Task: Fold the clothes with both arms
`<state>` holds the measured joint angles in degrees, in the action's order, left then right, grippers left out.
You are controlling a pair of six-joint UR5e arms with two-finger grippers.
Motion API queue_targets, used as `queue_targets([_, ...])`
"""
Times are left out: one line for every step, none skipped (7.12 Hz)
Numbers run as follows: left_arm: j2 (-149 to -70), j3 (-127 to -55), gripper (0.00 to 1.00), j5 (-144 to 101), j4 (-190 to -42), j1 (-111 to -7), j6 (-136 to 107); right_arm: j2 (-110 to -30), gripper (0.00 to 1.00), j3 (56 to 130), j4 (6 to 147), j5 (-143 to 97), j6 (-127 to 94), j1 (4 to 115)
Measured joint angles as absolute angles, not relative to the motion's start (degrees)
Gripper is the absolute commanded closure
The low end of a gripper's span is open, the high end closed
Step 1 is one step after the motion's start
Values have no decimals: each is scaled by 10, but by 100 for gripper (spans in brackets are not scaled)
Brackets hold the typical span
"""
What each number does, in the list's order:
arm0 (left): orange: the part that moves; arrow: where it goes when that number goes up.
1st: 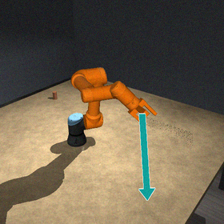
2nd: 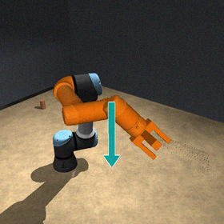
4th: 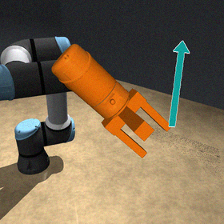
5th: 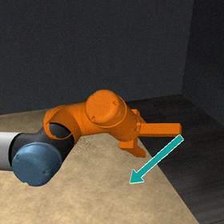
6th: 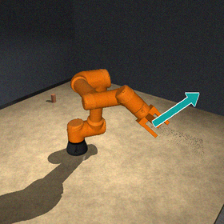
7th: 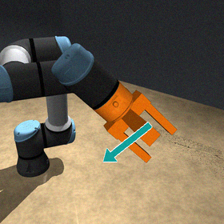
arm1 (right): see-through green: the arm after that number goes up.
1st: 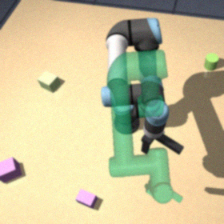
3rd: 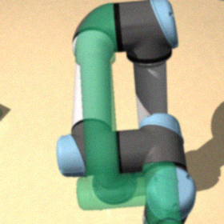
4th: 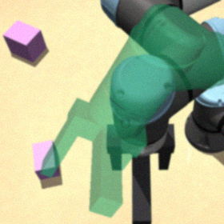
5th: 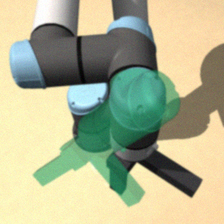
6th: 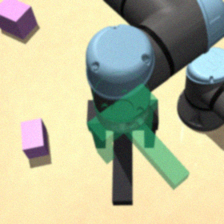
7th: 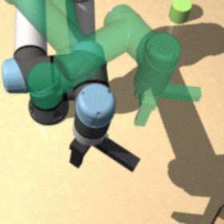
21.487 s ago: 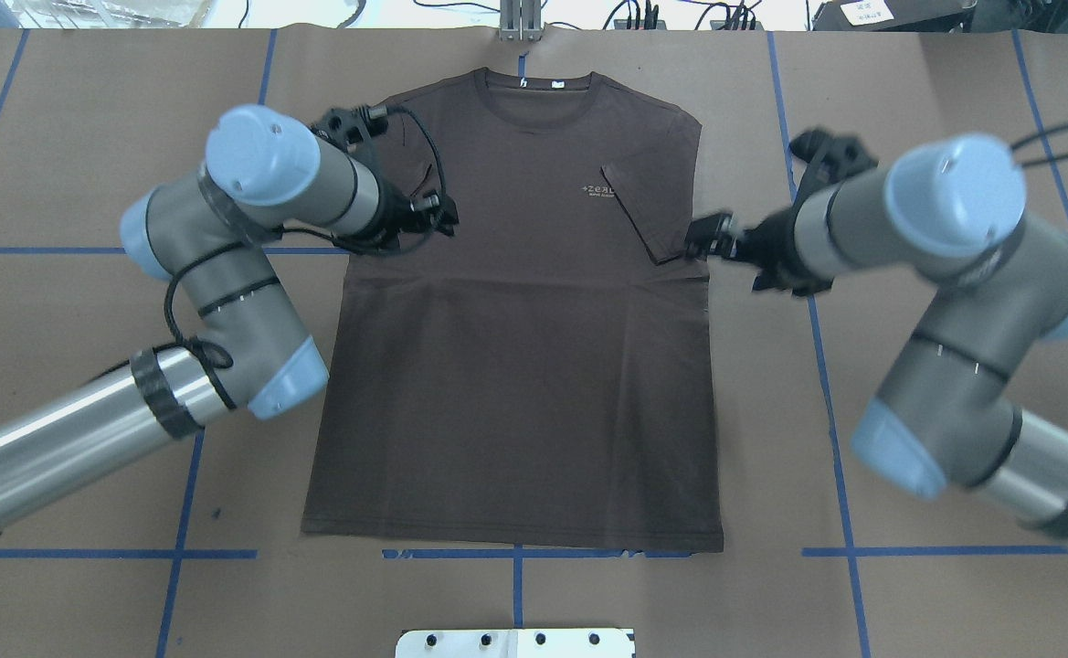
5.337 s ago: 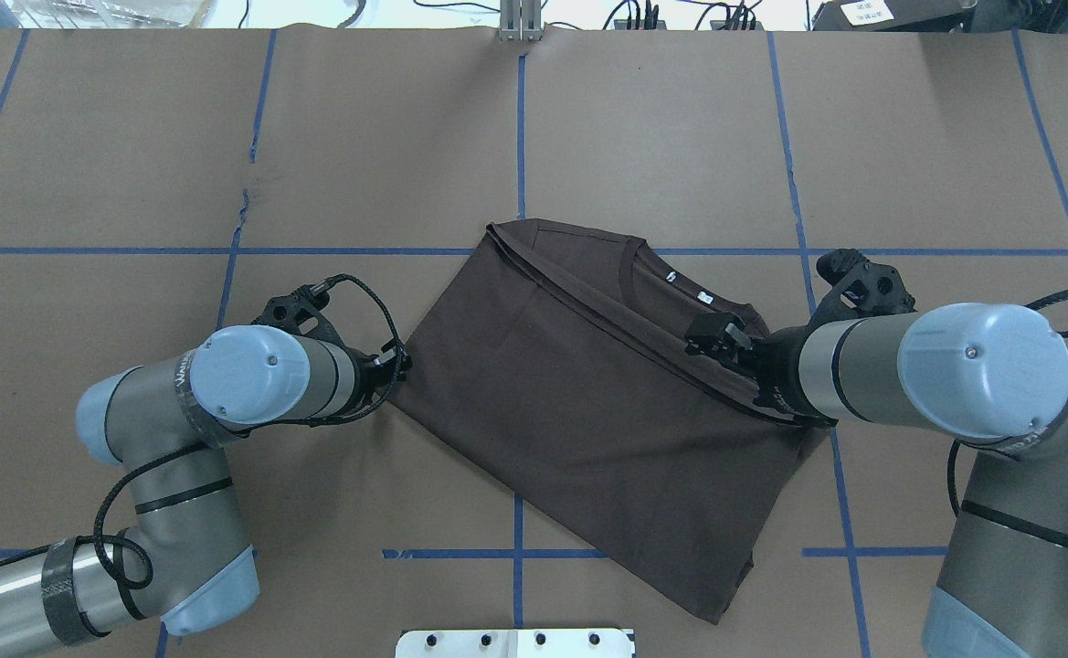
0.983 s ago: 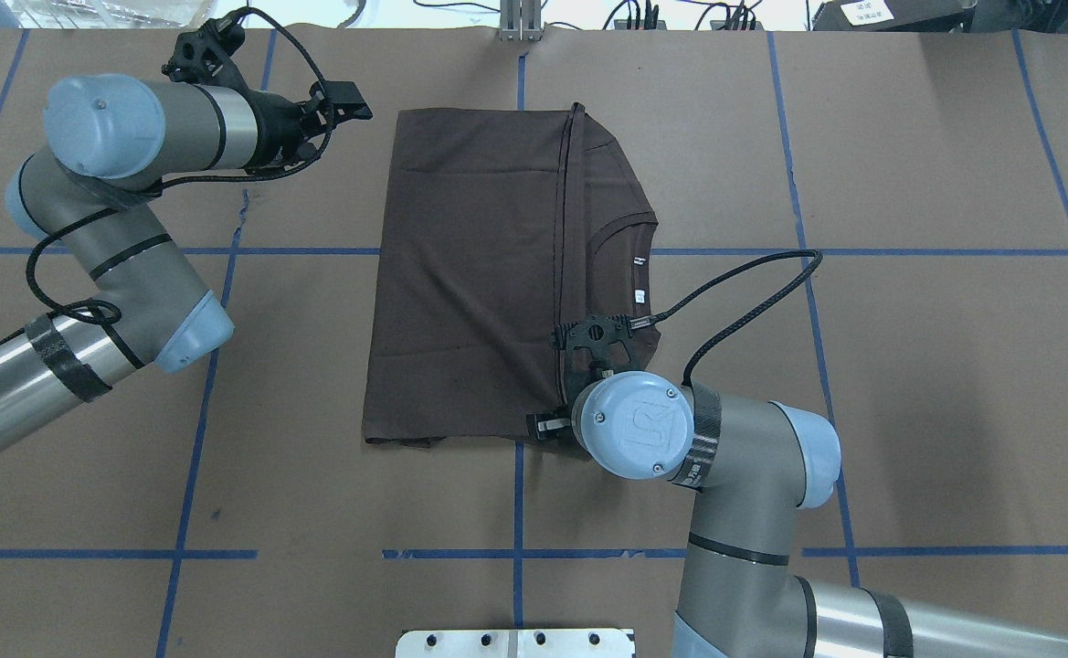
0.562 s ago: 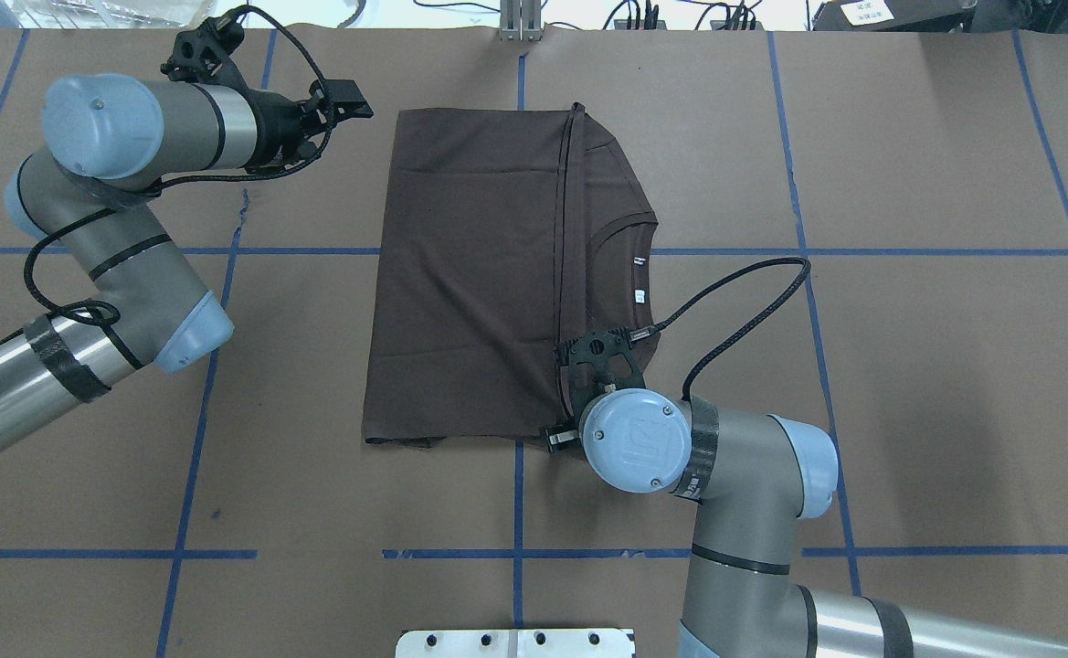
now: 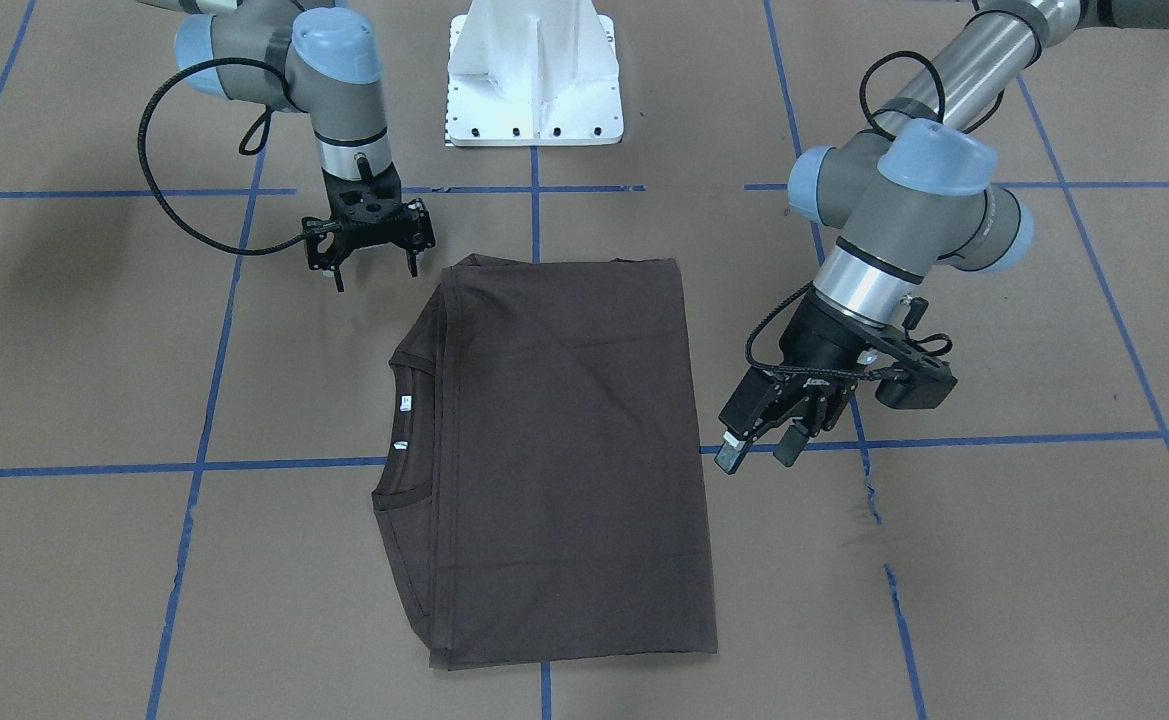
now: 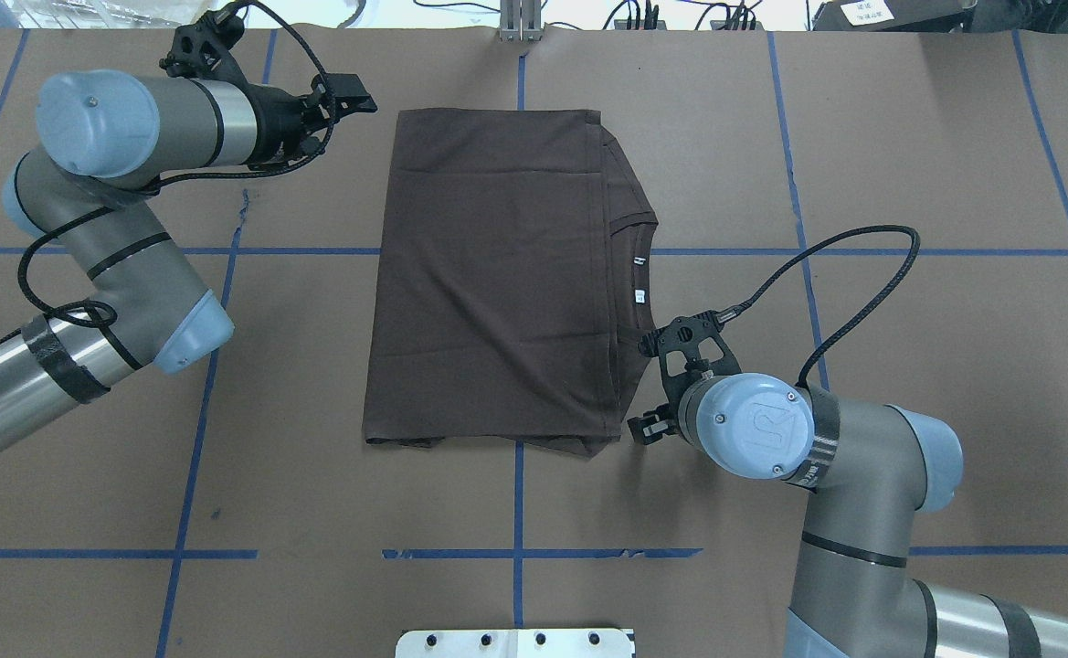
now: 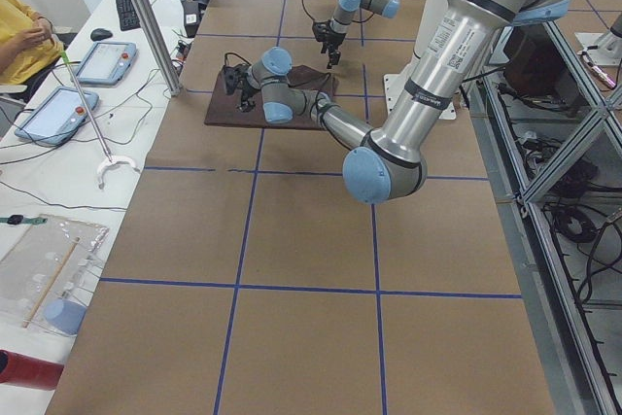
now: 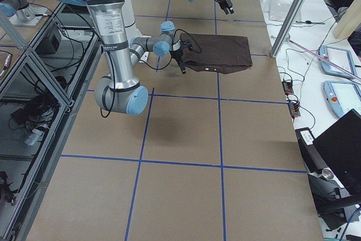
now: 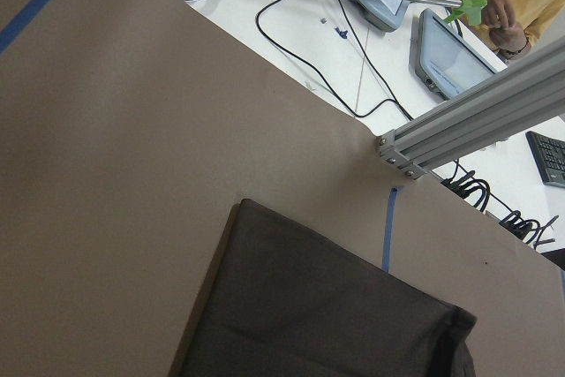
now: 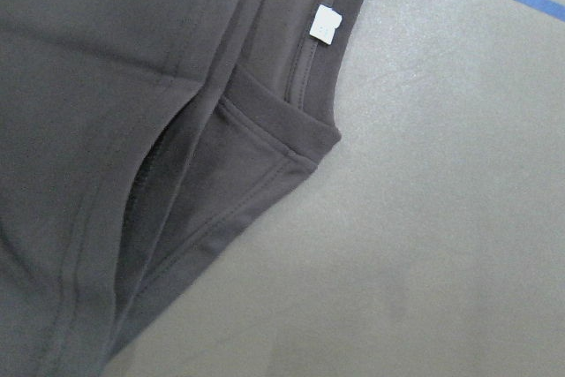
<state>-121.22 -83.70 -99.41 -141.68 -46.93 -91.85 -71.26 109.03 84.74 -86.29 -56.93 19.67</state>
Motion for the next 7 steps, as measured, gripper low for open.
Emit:
queue_targets([-1212,-839,0,-994,-1417,-469,-919,-705,0,1093,847,-862,-601,196])
queue_targets([-1212,-841,0,-993,-1417,-469,-919,-691,2,1091,847,-861,-667,194])
queue_targets([-1212,-842,0,-993,-1416,-469,-920,-671,21,1084,846,-860,-762,191])
queue_targets([-1212,-843,0,-993,-1417,-469,-920,-655,35,1077,846,-859,-873,185])
queue_targets([-1212,-843,0,-993,-1417,-469,-920,-644,39,1073,846,-859,-968,179])
queue_targets([-1211,-843,0,-993,-1417,-469,-920,-635,40,1068,846,-858,-1040,172])
queue_targets([-1210,-843,0,-992,-1417,-469,-920,-626,40,1060,846,-858,-1093,168])
